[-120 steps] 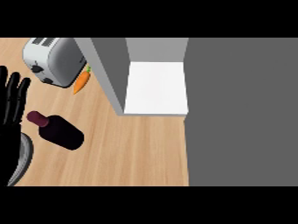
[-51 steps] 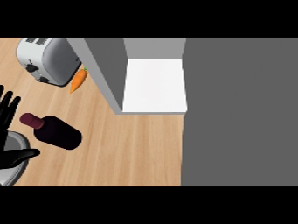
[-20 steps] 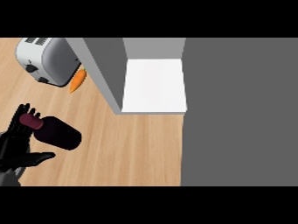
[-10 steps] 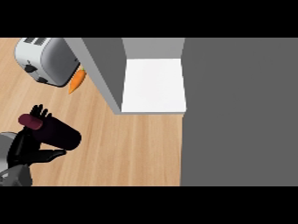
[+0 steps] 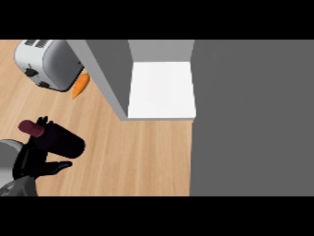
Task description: Pick up the wine, place it into the cabinet and close the cabinet
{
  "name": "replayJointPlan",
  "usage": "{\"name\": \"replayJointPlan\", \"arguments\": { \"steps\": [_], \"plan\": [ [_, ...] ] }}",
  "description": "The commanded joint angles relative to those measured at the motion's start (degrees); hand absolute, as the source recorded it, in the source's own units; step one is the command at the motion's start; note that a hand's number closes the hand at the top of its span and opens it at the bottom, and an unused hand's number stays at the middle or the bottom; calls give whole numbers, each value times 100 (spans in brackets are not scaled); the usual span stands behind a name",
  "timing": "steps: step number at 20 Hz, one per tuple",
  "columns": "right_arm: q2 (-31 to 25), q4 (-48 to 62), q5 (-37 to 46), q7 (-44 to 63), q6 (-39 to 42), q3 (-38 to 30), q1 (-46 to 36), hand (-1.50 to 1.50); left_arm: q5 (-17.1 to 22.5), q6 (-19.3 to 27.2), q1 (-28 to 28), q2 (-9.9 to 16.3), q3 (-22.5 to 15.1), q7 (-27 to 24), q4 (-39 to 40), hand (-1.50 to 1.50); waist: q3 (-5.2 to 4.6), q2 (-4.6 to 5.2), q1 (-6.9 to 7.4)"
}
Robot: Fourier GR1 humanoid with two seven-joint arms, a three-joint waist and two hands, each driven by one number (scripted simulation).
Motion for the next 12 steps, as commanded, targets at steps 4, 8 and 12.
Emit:
{"name": "replayJointPlan", "arguments": {
  "steps": [4,8,12],
  "plan": [
    [14,-211,-121,33,25,-55,190,-150,18,-607,61,-198,-21,-787,447,-150,-5,6,-22],
    [-194,-426,-304,494,-101,-132,-165,-150,105,-537,-362,-123,42,-397,658,-150,-7,10,-34],
    [-71,-243,-313,303,-124,-180,-106,-150,27,-704,-271,-33,-17,-633,843,150,-9,18,-48]
  ]
}}
